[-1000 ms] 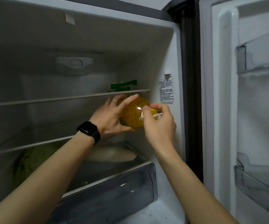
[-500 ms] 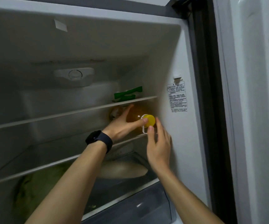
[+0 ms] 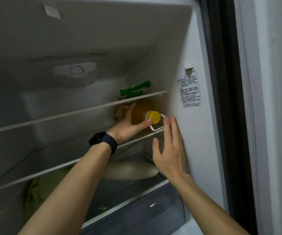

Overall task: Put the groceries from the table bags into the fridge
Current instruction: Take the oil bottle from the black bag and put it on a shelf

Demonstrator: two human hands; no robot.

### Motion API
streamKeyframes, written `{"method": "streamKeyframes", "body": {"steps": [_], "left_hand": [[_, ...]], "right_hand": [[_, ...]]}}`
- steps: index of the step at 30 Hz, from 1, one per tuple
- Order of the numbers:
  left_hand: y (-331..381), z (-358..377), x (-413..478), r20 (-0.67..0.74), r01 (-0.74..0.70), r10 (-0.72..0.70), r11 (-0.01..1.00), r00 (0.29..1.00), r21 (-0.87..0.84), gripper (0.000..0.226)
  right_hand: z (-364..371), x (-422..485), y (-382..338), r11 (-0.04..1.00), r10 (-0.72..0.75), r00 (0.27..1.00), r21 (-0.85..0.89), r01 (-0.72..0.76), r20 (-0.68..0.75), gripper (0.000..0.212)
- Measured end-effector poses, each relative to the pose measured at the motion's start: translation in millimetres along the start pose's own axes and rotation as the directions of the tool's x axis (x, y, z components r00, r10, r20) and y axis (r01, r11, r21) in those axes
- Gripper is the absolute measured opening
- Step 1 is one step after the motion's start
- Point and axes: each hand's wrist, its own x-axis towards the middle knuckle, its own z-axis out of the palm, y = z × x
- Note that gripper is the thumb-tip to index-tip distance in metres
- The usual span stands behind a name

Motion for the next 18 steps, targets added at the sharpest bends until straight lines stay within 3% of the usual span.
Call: {"method": "streamKeyframes", "body": {"steps": [3, 8, 15, 18], "left_hand": [[4.9, -6.4, -5.7, -0.009, 0.050, -0.051, 0.998, 0.999, -0.048, 0.110], [10.2, -14.8, -12.7, -0.015, 0.108, -0.109, 0.993, 0.994, -0.045, 0.108], [21.9, -16.6, -28.8, -0.107, 0.040, -0.037, 0.999, 0.994, 0.032, 0.063], [25.5, -16.1, -47.3, -0.139, 0.051, -0.032, 0.989, 0.990, 0.142, 0.059]], "right_hand": [[-21.6, 9.0, -14.4, 0.996, -0.024, 0.996, -0.086, 0.031, 0.083, 0.077], [-49.7, 21.9, -33.0, 0.992, 0.062, 0.979, -0.124, -0.038, 0.192, 0.072], [-60.6, 17.2, -41.4, 0.994, 0.105, 0.967, -0.065, -0.092, 0.234, 0.086], [-64.0, 6.8, -41.2, 0.988, 0.150, 0.942, -0.084, -0.131, 0.301, 0.073]]}}
